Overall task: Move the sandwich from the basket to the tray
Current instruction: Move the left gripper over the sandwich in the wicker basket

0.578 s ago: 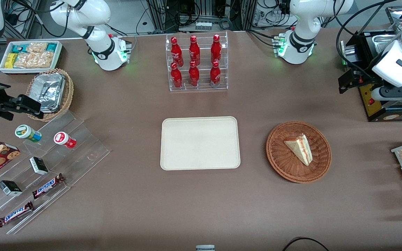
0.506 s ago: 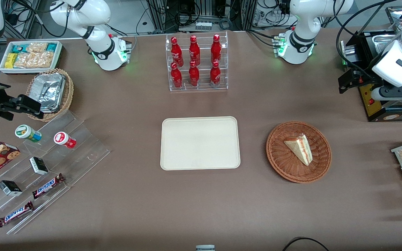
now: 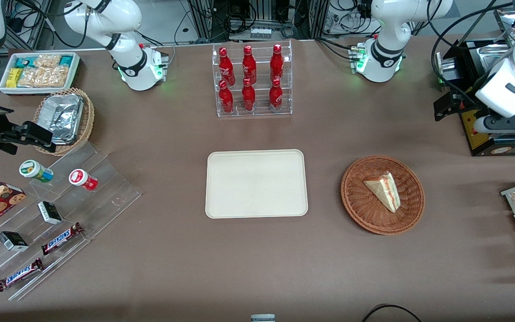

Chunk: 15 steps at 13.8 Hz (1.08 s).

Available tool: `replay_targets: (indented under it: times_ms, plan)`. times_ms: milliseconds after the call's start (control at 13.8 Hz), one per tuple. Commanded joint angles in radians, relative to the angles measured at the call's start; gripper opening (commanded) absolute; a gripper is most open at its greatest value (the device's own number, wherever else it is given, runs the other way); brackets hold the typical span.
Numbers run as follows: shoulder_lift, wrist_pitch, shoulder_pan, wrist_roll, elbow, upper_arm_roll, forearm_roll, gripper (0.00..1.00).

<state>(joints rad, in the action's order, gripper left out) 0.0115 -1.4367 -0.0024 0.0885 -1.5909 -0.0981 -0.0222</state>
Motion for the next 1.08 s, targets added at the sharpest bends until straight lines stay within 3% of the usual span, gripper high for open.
replay_targets:
  times_ms: [0, 1011]
  plan:
    - [0.007, -0.056, 0.013, -0.007, -0.072, 0.015, -0.016, 1.0]
    - [0.045, -0.537, 0.004, 0.549, -0.444, -0.023, -0.01, 1.0]
